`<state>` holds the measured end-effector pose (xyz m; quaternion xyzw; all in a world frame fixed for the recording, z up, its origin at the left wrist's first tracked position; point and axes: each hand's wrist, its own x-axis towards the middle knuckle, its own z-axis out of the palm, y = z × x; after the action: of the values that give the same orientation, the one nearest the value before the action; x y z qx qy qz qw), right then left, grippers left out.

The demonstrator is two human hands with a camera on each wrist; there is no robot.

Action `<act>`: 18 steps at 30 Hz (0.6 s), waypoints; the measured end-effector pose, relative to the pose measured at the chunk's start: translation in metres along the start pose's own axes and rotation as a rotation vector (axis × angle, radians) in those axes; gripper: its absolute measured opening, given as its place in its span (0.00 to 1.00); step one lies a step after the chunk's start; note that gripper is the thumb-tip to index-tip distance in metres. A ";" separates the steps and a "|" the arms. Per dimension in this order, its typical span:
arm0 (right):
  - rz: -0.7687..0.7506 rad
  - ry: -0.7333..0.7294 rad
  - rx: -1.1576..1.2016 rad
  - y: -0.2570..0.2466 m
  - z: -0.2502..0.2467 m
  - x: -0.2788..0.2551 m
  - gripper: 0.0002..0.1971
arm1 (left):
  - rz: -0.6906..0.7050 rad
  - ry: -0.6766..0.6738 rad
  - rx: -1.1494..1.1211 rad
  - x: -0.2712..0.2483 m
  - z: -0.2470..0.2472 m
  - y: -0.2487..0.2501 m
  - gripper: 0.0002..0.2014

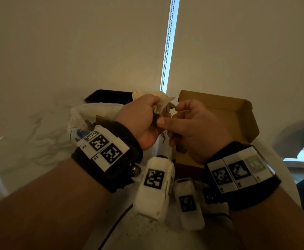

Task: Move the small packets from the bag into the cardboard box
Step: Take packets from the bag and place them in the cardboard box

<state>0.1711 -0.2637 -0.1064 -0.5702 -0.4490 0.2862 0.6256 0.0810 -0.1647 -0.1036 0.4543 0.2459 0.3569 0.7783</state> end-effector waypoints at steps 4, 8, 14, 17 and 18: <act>0.004 0.040 0.030 0.004 0.000 0.004 0.19 | 0.024 0.006 0.000 0.002 0.002 -0.002 0.16; -0.017 0.079 0.004 0.003 0.001 0.001 0.14 | 0.037 0.035 0.056 0.002 0.003 -0.004 0.16; -0.049 0.217 -0.091 -0.003 0.004 -0.004 0.11 | 0.095 0.056 0.128 -0.001 0.008 -0.009 0.10; -0.019 0.248 -0.056 -0.002 0.002 -0.002 0.08 | 0.100 0.059 0.096 0.001 0.007 -0.010 0.12; -0.009 0.256 -0.037 -0.002 0.001 -0.001 0.08 | 0.103 0.055 0.081 0.003 0.006 -0.010 0.16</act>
<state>0.1697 -0.2650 -0.1046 -0.6113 -0.3732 0.1999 0.6686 0.0907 -0.1685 -0.1101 0.4873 0.2578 0.3986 0.7329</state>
